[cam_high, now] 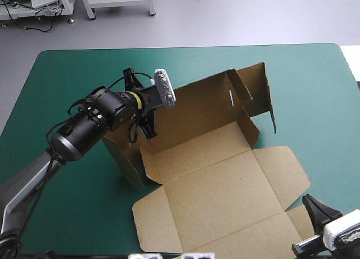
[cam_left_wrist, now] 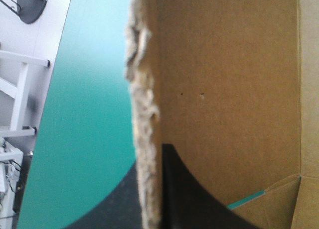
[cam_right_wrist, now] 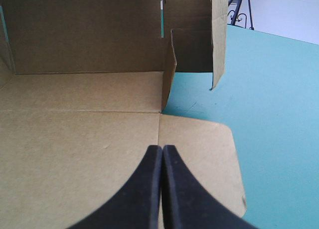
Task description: Fold the box
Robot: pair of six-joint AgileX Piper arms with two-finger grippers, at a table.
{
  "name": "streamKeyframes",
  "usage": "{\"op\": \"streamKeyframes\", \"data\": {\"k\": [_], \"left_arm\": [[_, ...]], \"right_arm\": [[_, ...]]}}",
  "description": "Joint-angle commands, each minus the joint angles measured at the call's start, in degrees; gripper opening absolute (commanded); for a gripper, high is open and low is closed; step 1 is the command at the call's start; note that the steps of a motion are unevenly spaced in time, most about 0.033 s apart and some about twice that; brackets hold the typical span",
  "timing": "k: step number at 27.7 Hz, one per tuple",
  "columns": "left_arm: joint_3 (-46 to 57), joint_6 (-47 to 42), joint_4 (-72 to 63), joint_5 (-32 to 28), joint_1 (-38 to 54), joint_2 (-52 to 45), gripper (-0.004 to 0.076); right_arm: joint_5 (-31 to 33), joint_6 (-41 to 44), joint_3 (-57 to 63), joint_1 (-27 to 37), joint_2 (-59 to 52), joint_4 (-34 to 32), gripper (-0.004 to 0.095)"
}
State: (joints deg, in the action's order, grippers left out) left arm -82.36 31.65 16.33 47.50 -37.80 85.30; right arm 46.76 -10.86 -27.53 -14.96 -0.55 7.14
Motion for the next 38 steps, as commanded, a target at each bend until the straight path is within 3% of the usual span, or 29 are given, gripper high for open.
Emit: {"op": "streamKeyframes", "data": {"k": [1, 6, 16, 24, 33, 38], "left_arm": [[-1.99, -0.12, 4.90, -5.55, -3.45, -1.37, -0.0006], [-1.99, -0.58, 9.79, -10.39, -8.05, -0.69, -0.0006], [-1.99, -7.11, 21.44, -14.91, -15.52, 1.86, -0.0006], [-1.99, -10.05, 25.02, -14.21, -16.82, 6.07, -0.0006], [-1.92, -17.76, 30.11, -13.69, -16.82, 6.61, -0.0006], [-0.09, -18.87, 30.86, -11.88, -16.82, 6.61, -0.0006]], "right_arm": [[-4.97, 1.12, -1.26, 0.32, 1.23, -2.15, -0.0023], [-6.07, 3.21, -1.26, 0.32, 1.23, -4.64, -0.0023], [-9.29, 19.10, -4.02, 0.32, 6.26, -19.84, -0.0023], [-7.32, 26.77, -17.37, 0.32, 21.04, -35.35, -0.0023], [-6.86, 29.67, -30.39, 0.32, 41.87, -44.55, -0.0024], [-6.86, 34.24, -41.00, 1.76, 61.18, -51.19, -0.0024]]}}
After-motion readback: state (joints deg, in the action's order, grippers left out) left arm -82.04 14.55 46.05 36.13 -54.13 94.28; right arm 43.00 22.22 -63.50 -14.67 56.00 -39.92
